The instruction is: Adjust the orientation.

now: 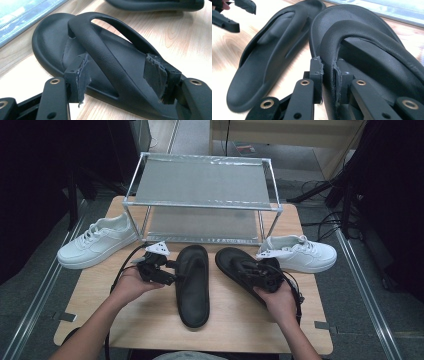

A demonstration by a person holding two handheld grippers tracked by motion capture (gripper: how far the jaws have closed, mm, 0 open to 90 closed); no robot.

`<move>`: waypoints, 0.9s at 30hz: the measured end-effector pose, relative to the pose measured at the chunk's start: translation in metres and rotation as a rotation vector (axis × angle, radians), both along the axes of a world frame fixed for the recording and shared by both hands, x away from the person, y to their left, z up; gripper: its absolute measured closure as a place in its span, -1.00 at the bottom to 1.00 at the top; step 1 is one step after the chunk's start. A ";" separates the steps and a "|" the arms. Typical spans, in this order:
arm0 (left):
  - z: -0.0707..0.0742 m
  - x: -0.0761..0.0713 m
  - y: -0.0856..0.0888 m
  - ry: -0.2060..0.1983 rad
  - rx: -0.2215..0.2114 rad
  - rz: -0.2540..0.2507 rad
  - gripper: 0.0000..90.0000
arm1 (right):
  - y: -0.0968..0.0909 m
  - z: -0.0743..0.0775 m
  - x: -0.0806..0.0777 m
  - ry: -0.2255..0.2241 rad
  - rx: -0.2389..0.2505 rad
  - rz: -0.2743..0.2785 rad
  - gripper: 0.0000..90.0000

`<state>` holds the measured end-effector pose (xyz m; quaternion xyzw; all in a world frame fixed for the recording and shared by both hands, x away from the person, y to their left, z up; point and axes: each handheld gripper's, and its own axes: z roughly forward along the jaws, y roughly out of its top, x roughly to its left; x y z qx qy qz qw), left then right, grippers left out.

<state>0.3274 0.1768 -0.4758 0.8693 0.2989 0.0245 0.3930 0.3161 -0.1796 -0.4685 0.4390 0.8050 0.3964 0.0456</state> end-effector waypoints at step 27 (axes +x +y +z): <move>-0.007 -0.019 0.015 -0.009 0.001 0.031 -0.16 | 0.041 -0.027 0.032 0.031 -0.060 -0.031 0.76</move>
